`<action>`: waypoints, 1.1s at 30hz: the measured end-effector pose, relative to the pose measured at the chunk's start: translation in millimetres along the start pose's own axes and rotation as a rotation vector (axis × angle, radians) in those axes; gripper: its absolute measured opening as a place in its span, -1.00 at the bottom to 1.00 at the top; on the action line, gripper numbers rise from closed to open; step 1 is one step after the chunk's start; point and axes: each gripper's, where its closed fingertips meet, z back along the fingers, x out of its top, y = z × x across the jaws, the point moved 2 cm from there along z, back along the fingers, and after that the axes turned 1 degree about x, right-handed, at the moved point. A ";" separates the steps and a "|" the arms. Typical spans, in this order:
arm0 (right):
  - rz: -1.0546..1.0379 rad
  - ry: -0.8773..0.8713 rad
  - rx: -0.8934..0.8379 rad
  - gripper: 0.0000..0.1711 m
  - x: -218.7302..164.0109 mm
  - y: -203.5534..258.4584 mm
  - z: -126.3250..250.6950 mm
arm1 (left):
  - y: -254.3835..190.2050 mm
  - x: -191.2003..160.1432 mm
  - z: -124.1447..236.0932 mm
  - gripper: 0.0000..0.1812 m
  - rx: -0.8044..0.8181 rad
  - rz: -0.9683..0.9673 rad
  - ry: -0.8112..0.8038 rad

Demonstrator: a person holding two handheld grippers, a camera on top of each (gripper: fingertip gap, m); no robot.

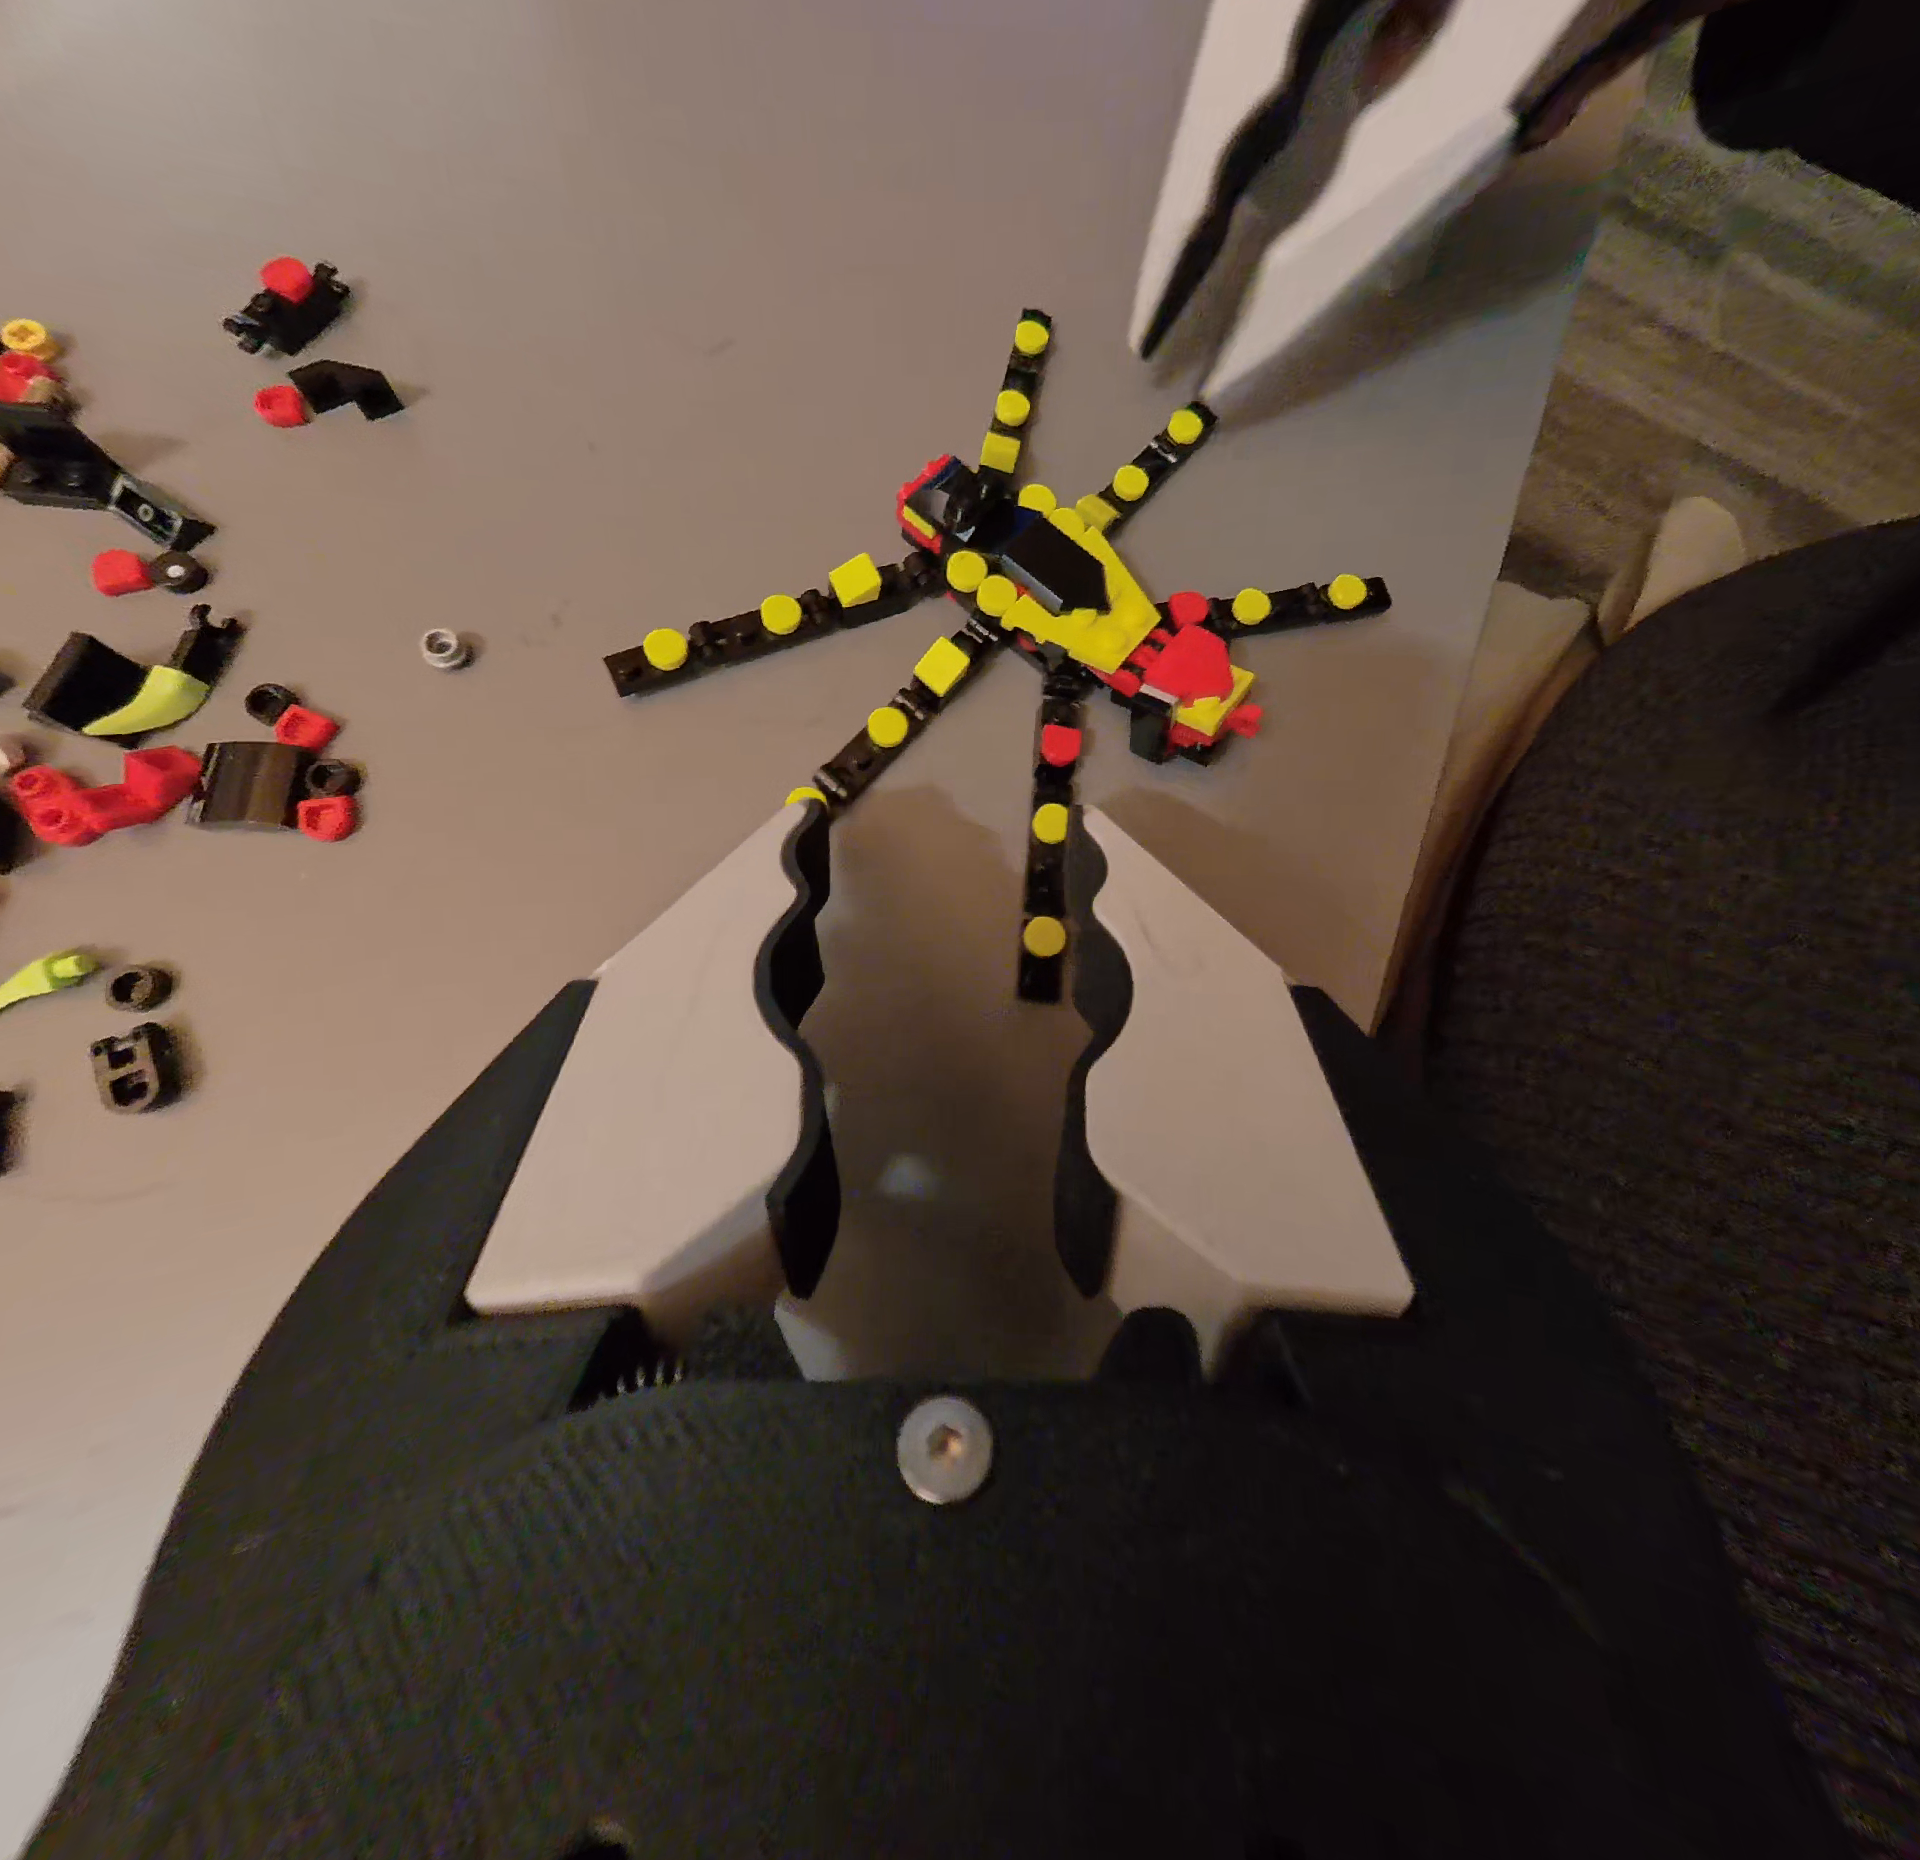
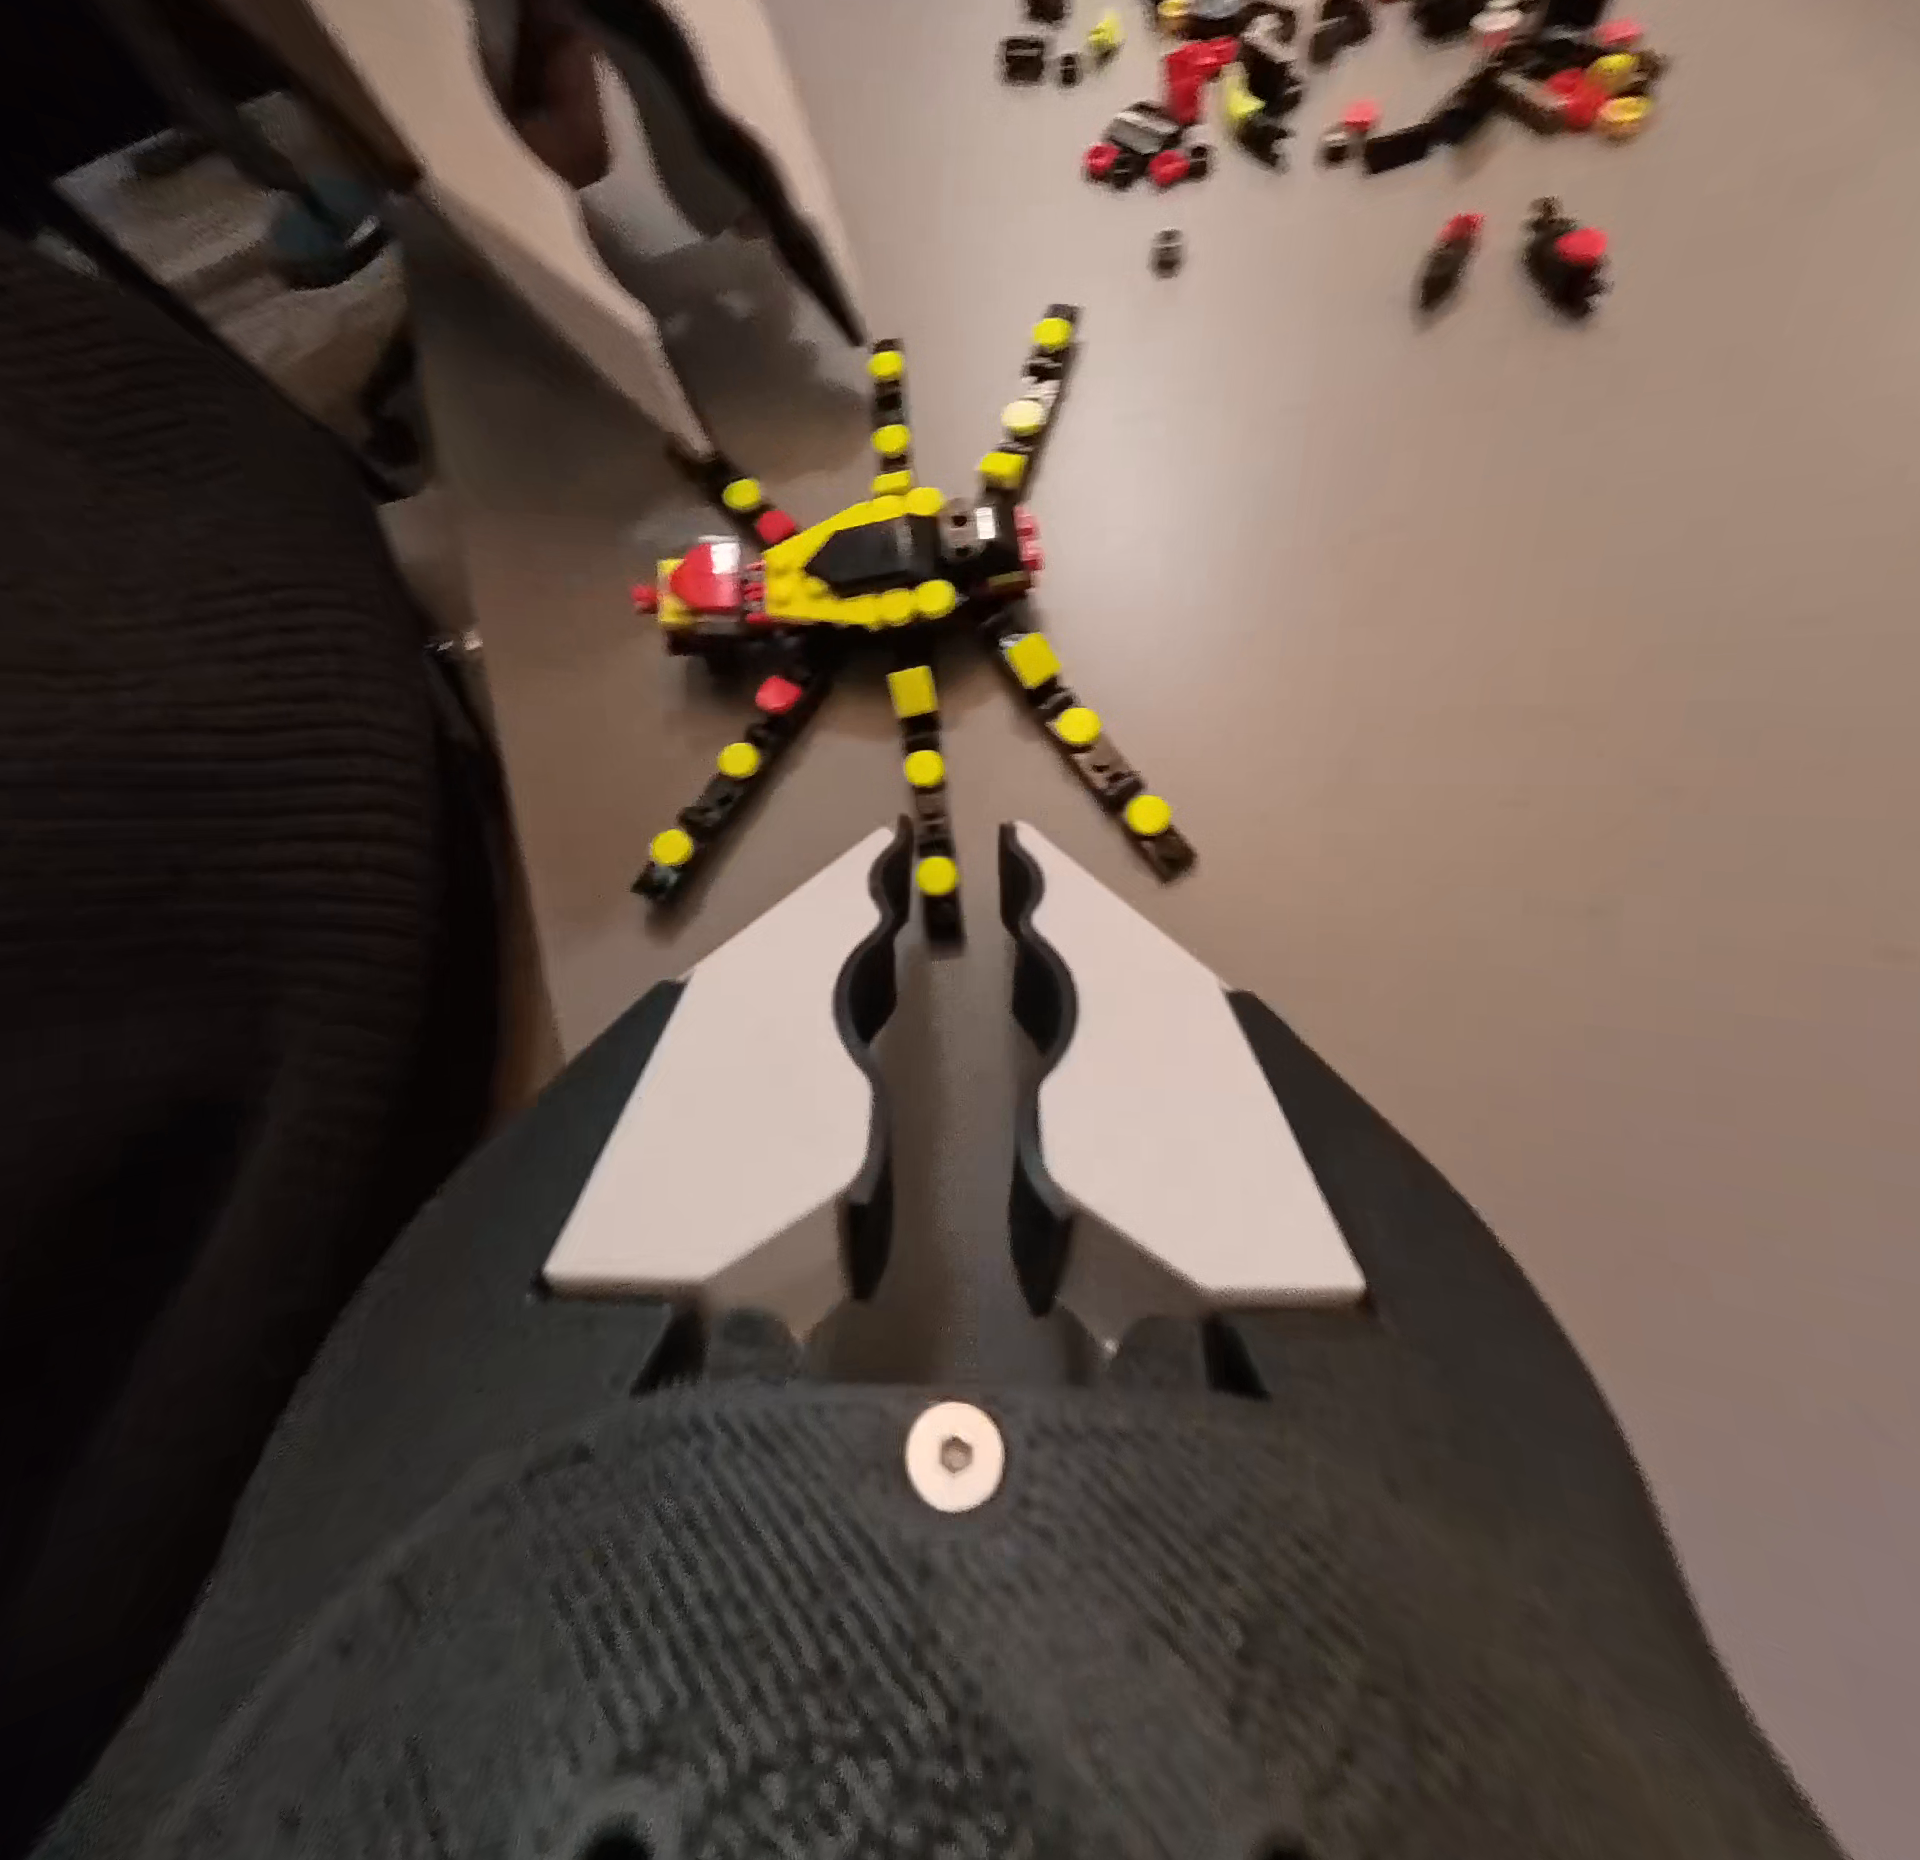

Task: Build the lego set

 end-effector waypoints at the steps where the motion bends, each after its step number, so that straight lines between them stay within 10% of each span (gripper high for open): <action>1: 0.006 0.008 0.023 -0.79 -1.5 4.2 -1.5 | 1.6 0.3 0.0 -0.49 0.007 0.004 -0.002; 33: 0.028 0.071 -0.038 -0.90 -9.6 -2.0 -9.2 | 13.2 -1.4 1.8 -0.44 0.042 0.035 0.004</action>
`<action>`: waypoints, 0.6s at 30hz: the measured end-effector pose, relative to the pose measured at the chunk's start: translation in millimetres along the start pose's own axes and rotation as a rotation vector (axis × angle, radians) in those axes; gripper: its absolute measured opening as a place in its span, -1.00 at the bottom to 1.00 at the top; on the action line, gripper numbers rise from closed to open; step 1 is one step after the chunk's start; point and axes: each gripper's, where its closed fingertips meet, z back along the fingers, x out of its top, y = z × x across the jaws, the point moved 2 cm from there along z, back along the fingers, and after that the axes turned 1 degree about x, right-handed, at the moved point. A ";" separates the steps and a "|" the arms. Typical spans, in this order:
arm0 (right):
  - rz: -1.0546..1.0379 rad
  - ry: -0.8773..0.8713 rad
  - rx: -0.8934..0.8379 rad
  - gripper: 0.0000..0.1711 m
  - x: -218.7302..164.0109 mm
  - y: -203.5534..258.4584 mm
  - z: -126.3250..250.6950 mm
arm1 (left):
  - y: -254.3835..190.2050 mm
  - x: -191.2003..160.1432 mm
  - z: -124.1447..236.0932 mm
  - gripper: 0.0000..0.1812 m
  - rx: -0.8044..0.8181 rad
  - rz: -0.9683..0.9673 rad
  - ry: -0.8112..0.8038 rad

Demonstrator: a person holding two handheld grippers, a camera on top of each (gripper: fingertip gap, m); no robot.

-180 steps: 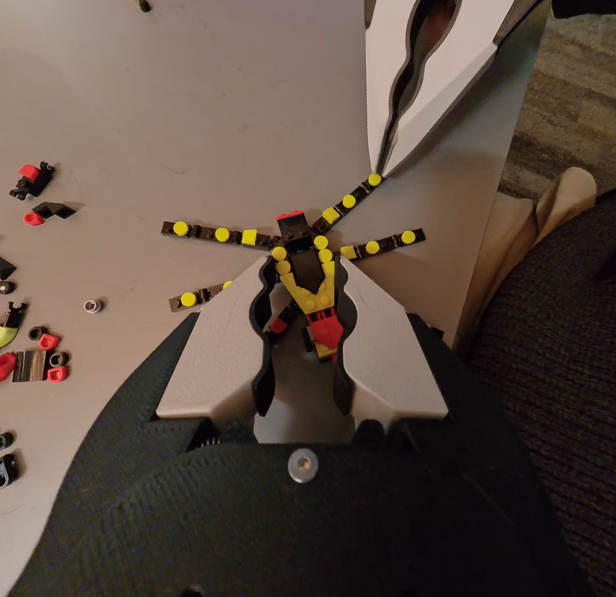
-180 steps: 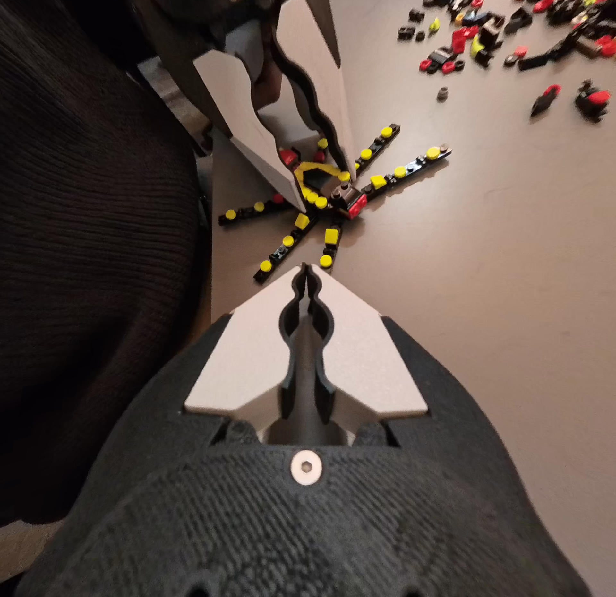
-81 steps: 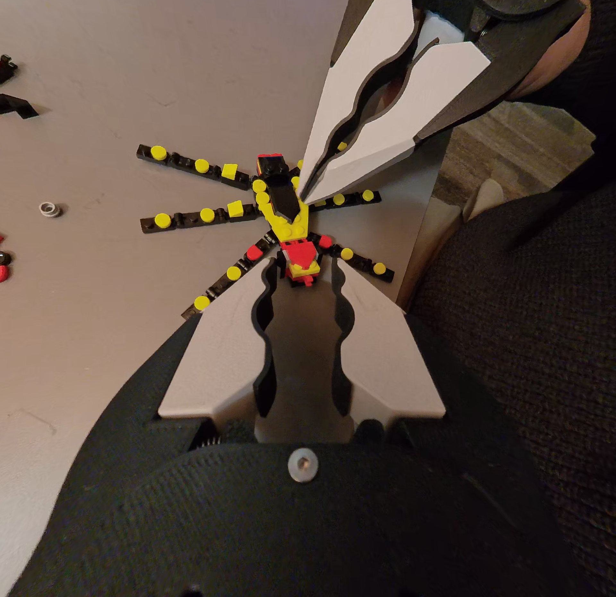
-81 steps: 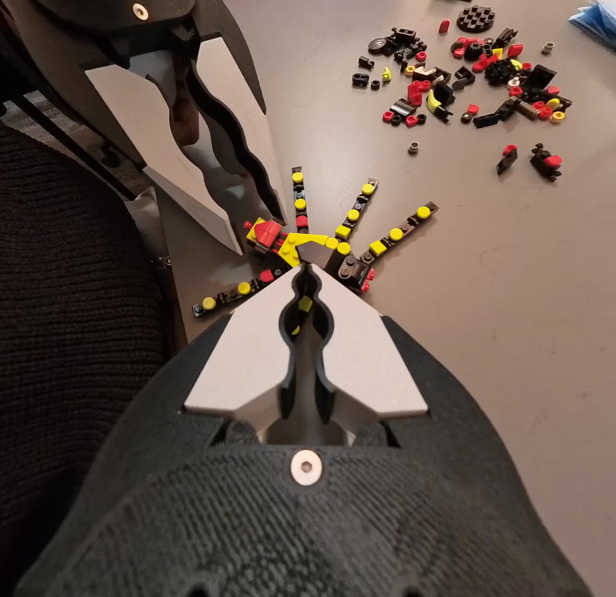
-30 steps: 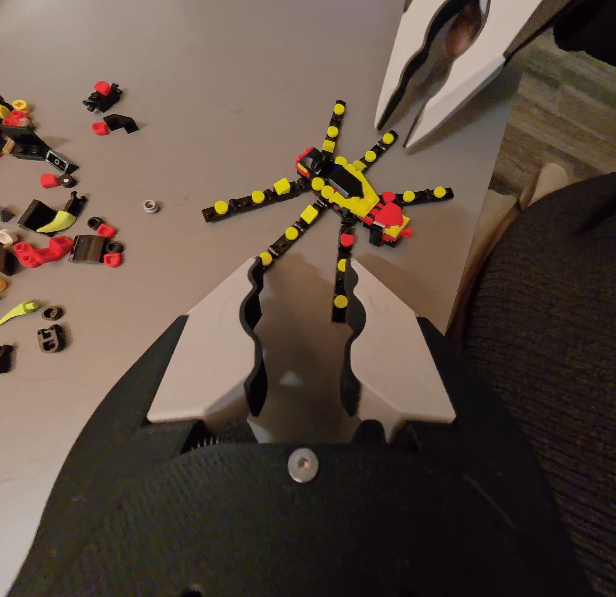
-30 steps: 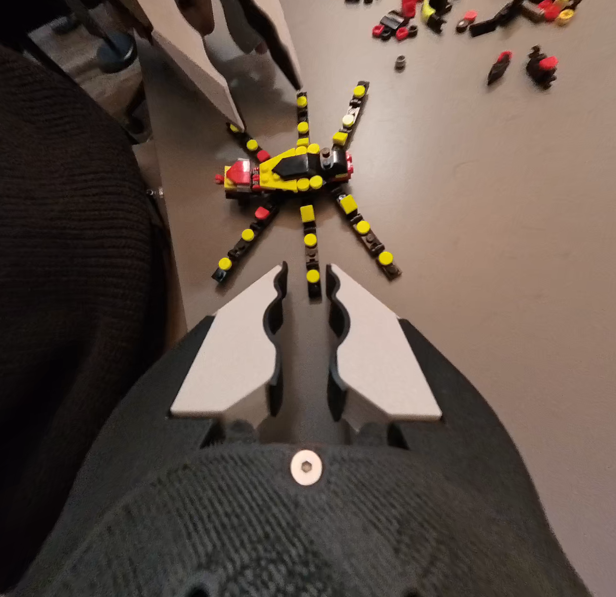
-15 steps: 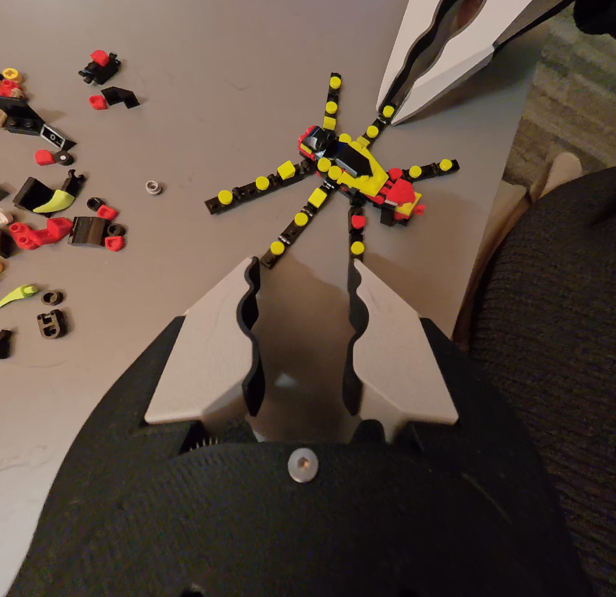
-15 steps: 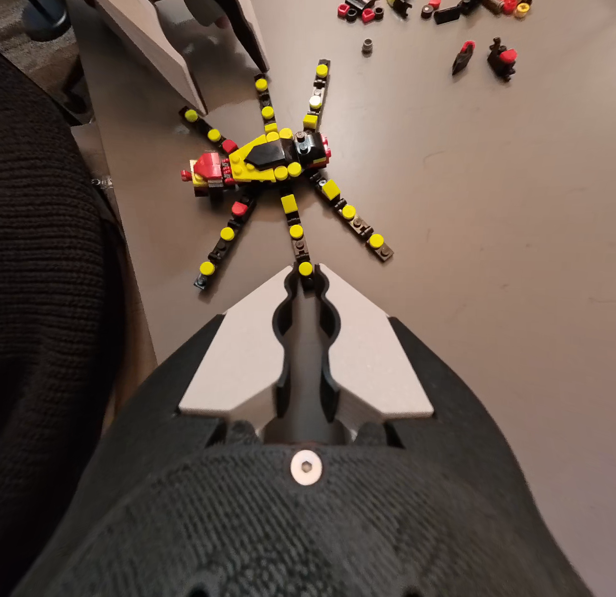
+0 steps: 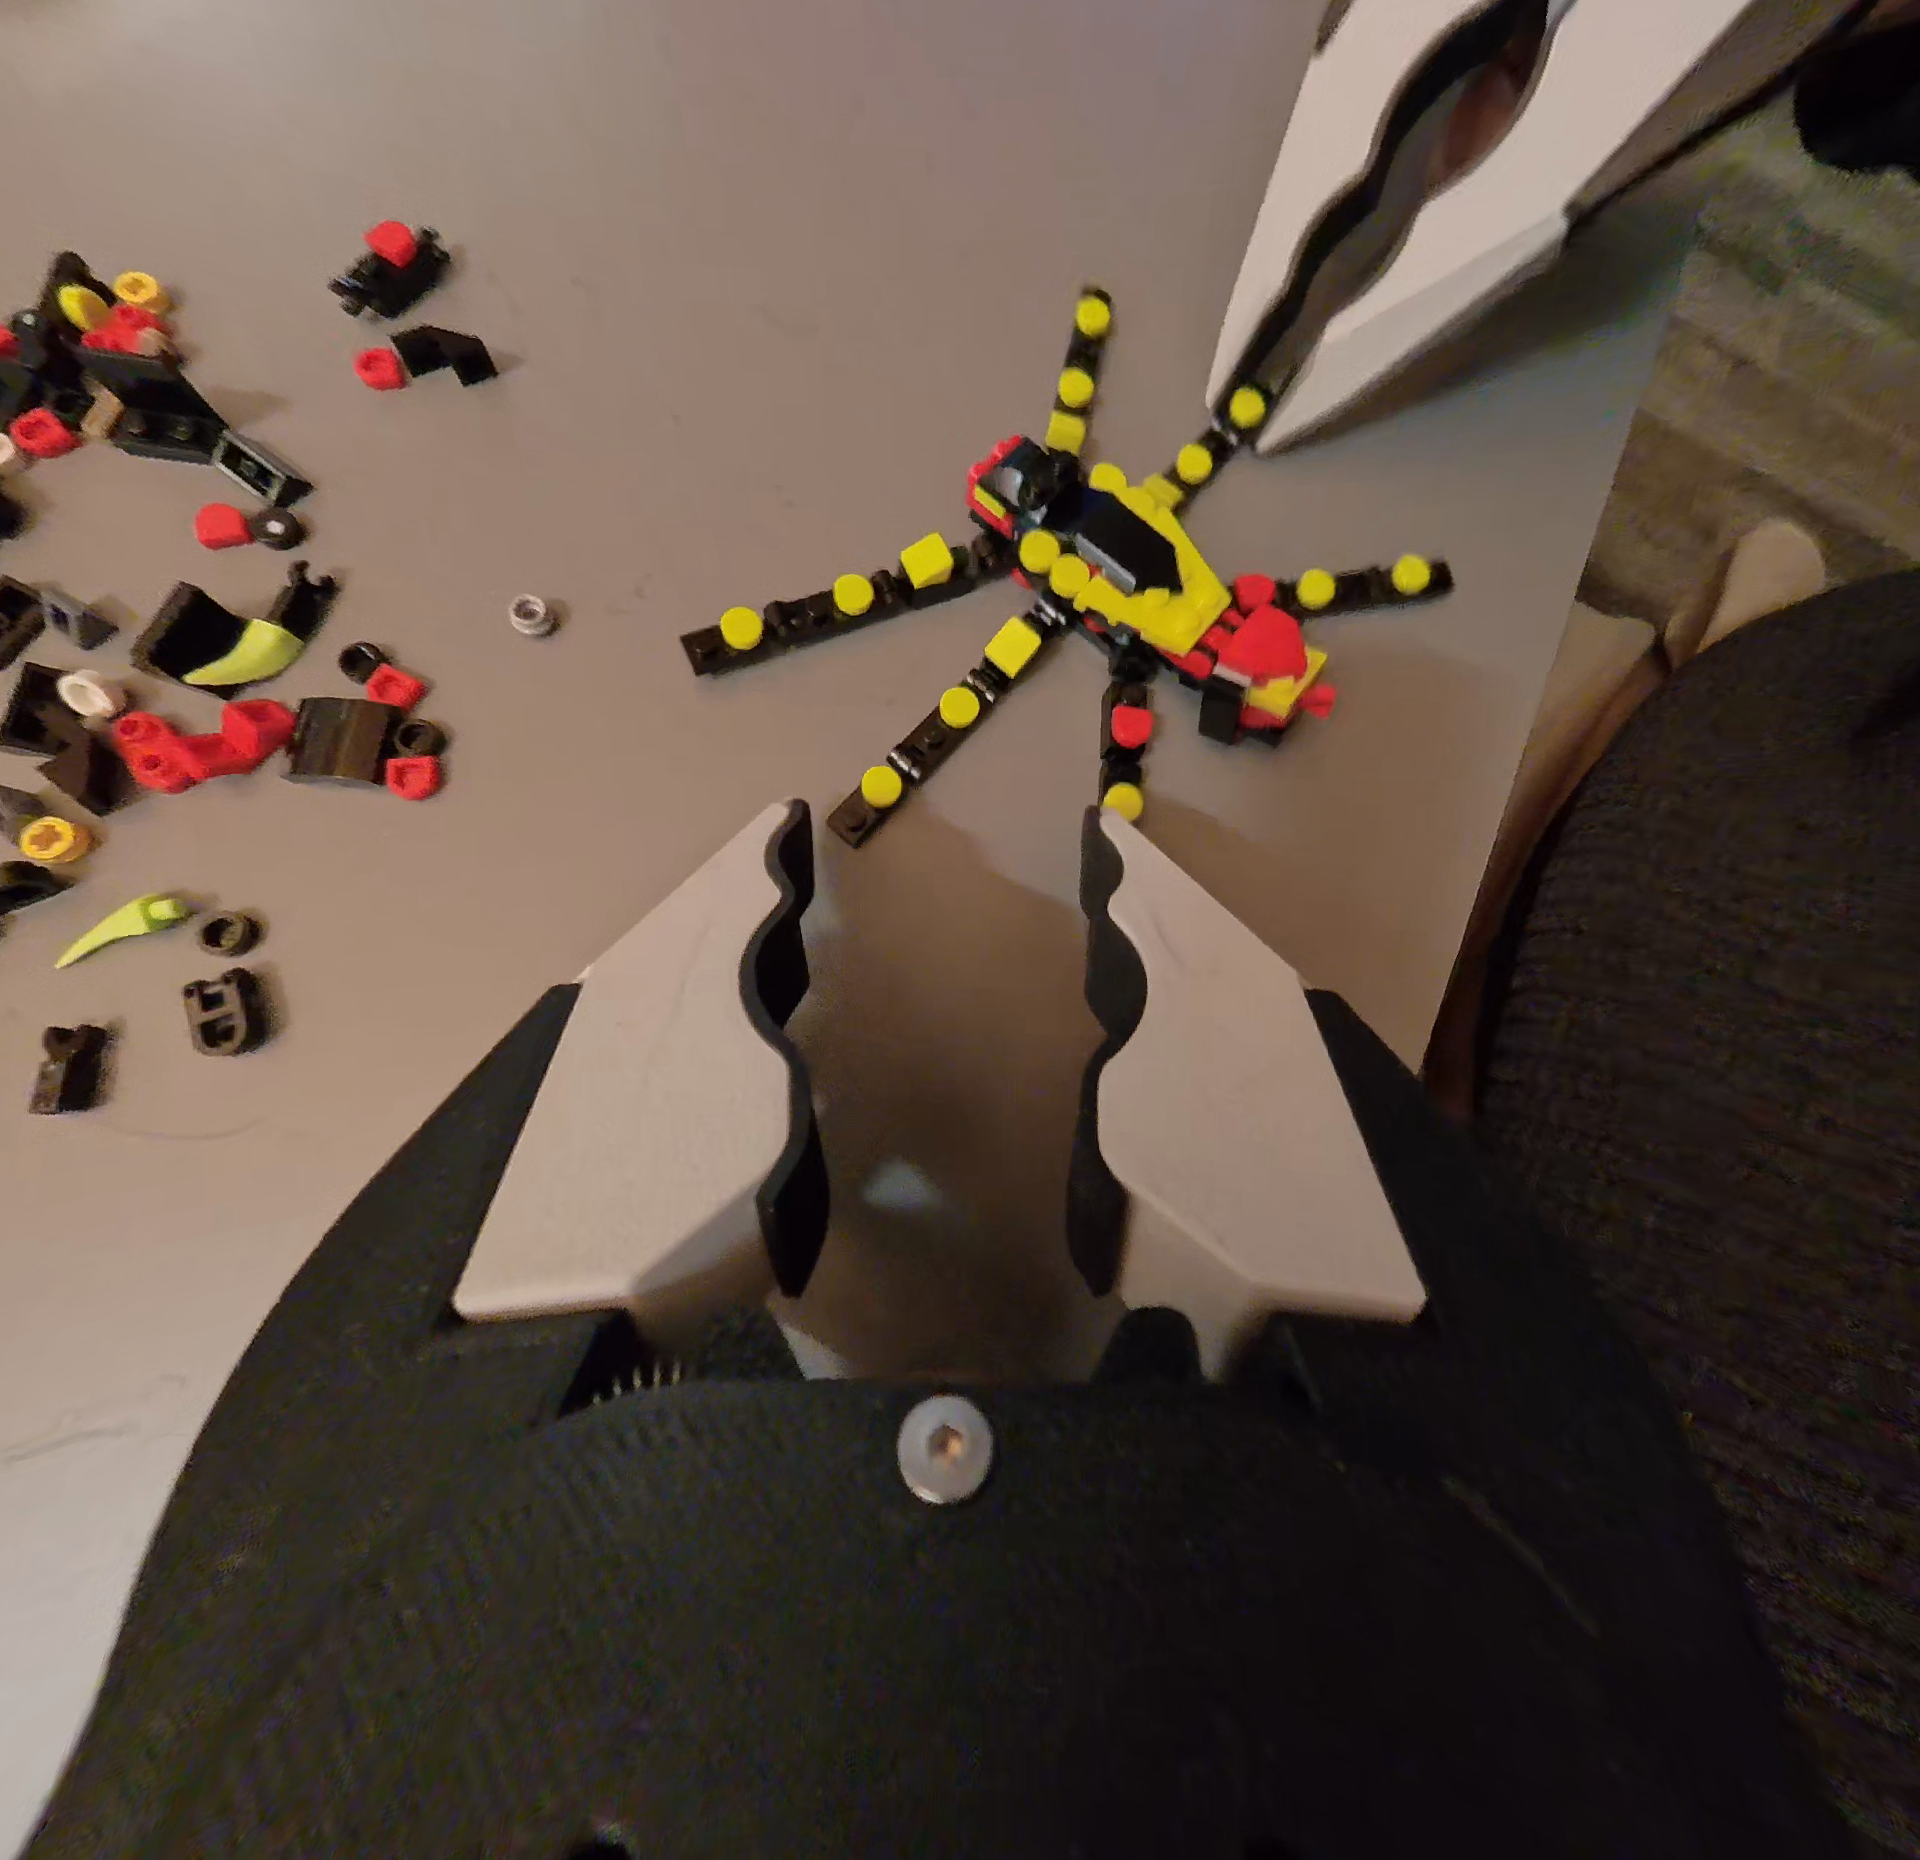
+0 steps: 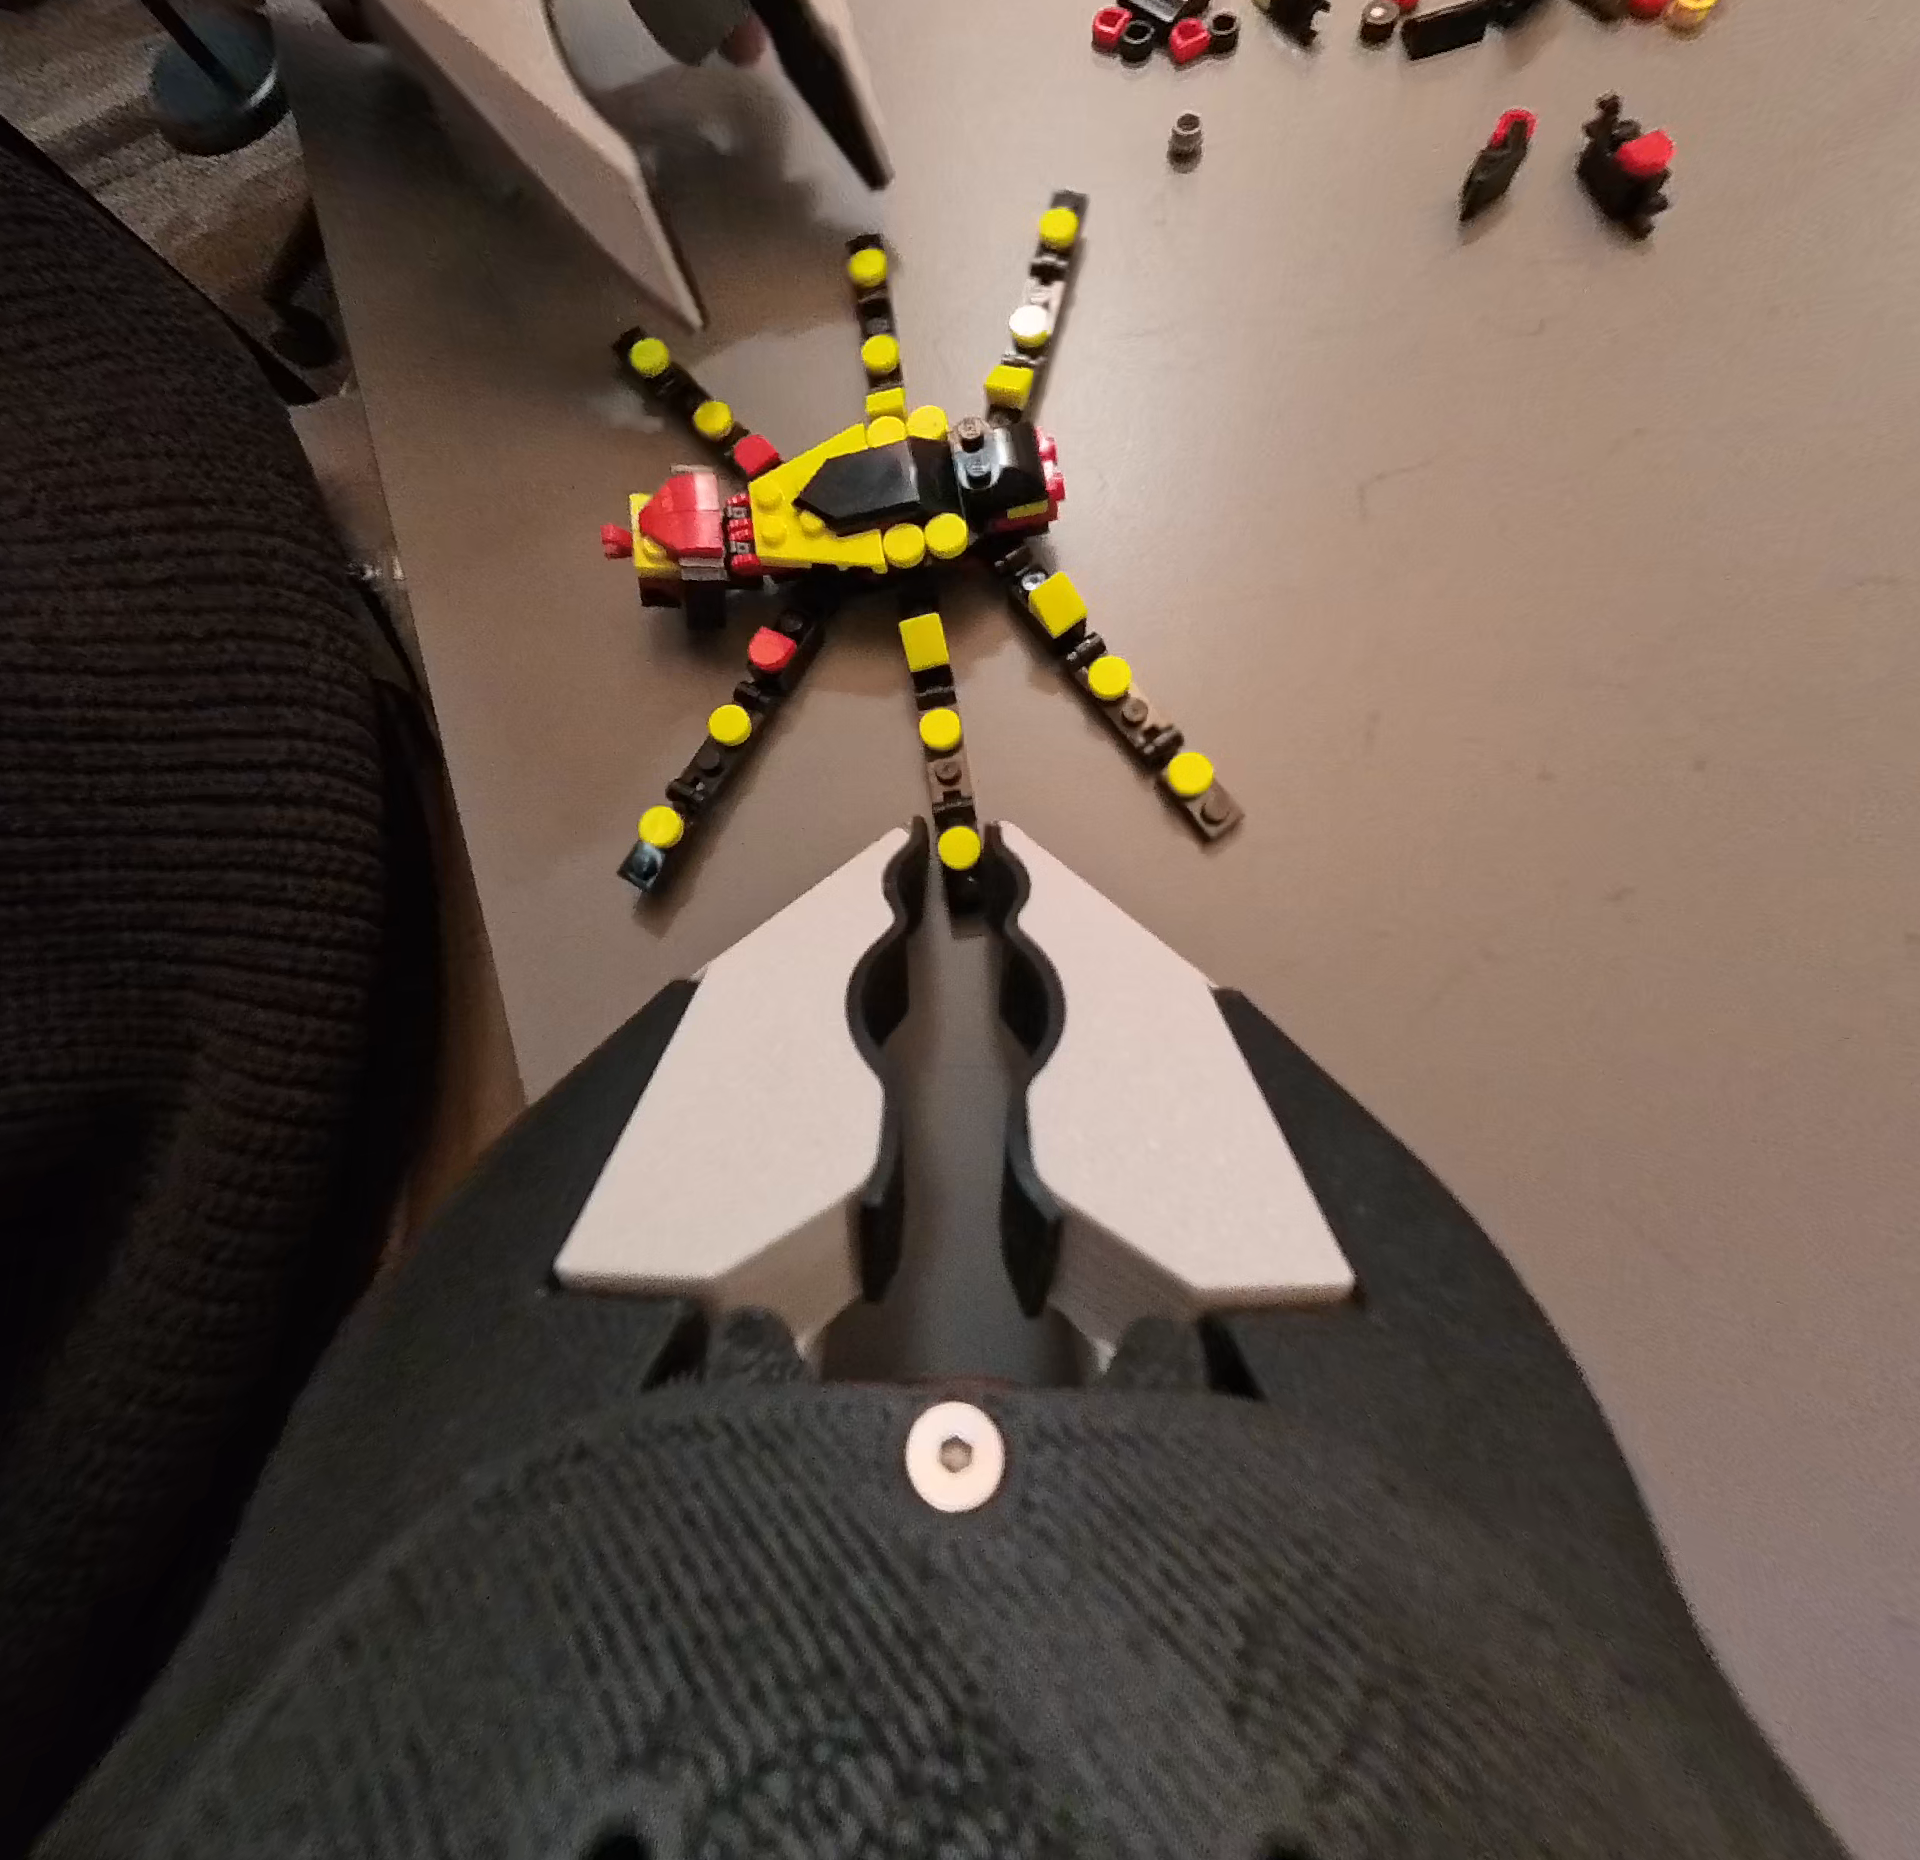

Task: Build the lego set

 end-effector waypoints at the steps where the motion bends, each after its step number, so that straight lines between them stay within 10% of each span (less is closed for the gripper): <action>1: -0.003 0.000 0.012 -0.90 0.7 2.6 -1.0 | 0.7 2.9 1.0 -0.45 0.003 0.016 -0.013; 8: -0.083 -0.011 0.123 -0.86 19.2 37.1 -24.5 | -18.7 24.3 -1.5 -0.37 -0.050 0.247 -0.017; 18: -0.058 -0.066 0.147 -0.75 34.3 49.8 -20.6 | -32.2 23.8 -25.6 -0.40 0.111 -0.003 0.046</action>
